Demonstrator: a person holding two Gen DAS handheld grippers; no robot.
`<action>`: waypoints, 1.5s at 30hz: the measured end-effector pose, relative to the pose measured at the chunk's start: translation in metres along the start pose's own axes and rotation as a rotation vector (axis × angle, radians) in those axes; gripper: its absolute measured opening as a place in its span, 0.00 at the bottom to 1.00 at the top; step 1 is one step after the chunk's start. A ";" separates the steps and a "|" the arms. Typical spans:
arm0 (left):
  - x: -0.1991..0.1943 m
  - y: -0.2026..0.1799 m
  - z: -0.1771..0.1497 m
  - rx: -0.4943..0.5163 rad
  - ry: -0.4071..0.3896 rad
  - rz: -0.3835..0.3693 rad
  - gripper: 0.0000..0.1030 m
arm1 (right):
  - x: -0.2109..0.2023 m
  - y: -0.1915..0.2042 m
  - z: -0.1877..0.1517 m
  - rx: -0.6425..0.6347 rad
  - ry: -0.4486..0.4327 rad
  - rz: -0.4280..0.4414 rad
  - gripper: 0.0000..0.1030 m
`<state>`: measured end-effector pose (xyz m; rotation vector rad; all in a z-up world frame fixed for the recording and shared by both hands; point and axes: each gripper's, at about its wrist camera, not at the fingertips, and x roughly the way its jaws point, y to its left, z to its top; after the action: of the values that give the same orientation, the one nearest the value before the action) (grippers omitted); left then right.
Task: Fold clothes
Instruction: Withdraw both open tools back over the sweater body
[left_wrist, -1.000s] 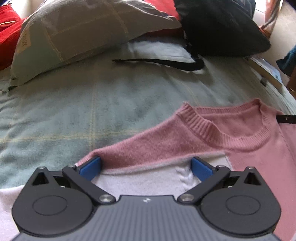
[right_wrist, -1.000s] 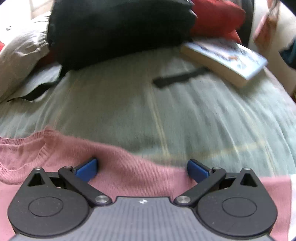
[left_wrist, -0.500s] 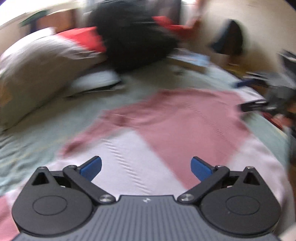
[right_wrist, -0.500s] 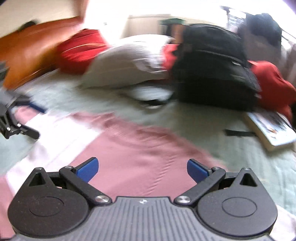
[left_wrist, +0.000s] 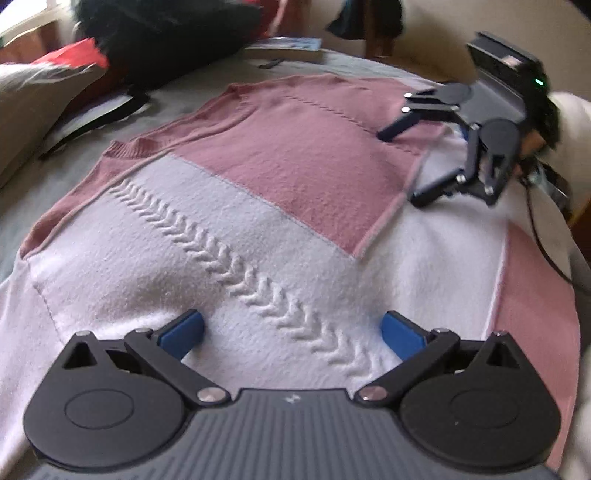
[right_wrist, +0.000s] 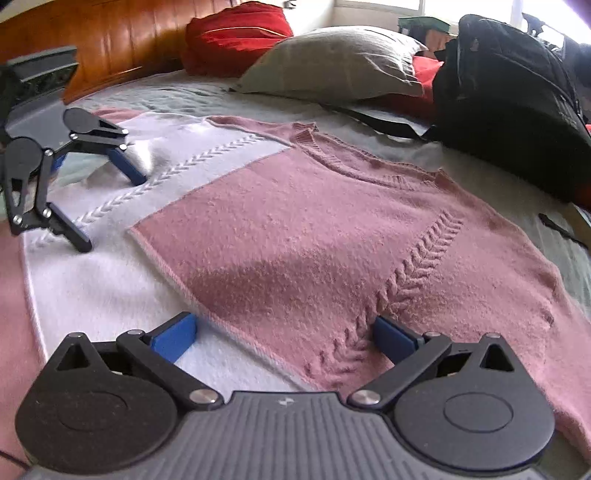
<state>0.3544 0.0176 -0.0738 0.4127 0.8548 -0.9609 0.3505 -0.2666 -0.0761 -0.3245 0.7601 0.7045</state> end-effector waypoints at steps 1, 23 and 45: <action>-0.003 0.000 -0.004 0.004 -0.004 -0.003 1.00 | -0.004 -0.001 -0.003 -0.005 0.006 0.008 1.00; -0.089 -0.111 -0.029 0.213 -0.035 0.055 0.99 | -0.105 0.082 -0.030 -0.128 -0.064 0.062 1.00; -0.047 -0.122 -0.074 0.231 -0.002 -0.064 0.99 | -0.080 0.088 -0.082 -0.196 -0.046 0.163 1.00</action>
<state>0.2045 0.0265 -0.0761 0.5845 0.7610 -1.1245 0.2070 -0.2815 -0.0768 -0.4257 0.6798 0.9401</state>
